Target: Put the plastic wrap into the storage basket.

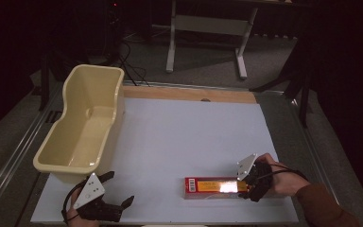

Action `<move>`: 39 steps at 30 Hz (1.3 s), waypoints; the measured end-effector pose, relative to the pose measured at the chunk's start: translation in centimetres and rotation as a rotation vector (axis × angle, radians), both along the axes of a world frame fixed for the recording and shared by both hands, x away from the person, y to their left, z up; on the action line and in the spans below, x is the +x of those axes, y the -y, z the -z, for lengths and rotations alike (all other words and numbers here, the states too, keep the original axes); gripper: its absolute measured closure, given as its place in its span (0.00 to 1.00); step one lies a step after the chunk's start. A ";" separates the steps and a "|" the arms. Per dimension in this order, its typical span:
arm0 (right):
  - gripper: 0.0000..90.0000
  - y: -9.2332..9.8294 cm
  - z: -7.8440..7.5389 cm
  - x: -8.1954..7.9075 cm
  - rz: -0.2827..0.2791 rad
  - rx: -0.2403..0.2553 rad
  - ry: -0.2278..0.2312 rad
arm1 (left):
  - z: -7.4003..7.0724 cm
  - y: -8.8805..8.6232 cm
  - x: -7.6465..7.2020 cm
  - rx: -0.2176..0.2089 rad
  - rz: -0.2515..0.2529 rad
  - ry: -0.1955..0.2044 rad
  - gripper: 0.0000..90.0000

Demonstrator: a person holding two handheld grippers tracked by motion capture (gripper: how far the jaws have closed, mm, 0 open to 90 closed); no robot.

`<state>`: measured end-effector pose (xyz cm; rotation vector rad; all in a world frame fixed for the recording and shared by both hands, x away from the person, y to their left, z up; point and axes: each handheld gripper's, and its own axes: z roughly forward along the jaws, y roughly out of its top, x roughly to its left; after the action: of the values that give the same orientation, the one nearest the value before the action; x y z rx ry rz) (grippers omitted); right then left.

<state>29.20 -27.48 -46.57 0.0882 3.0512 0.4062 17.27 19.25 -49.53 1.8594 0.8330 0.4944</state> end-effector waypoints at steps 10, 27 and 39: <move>0.30 -0.9 0.6 -0.1 -0.033 -0.061 0.002 | 0.0 0.0 0.0 0.000 0.000 -0.003 0.00; 0.27 -3.3 3.2 0.0 -0.105 -0.200 -0.006 | 0.0 -0.1 0.0 -0.005 -0.002 -0.003 0.00; 0.44 -3.1 3.5 0.5 -0.104 -0.194 -0.038 | 0.0 -0.2 0.0 -0.009 -0.004 -0.002 0.00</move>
<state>29.70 -24.36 -50.08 -0.0733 3.1223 0.1131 17.23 19.41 -49.51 1.8506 0.8394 0.4909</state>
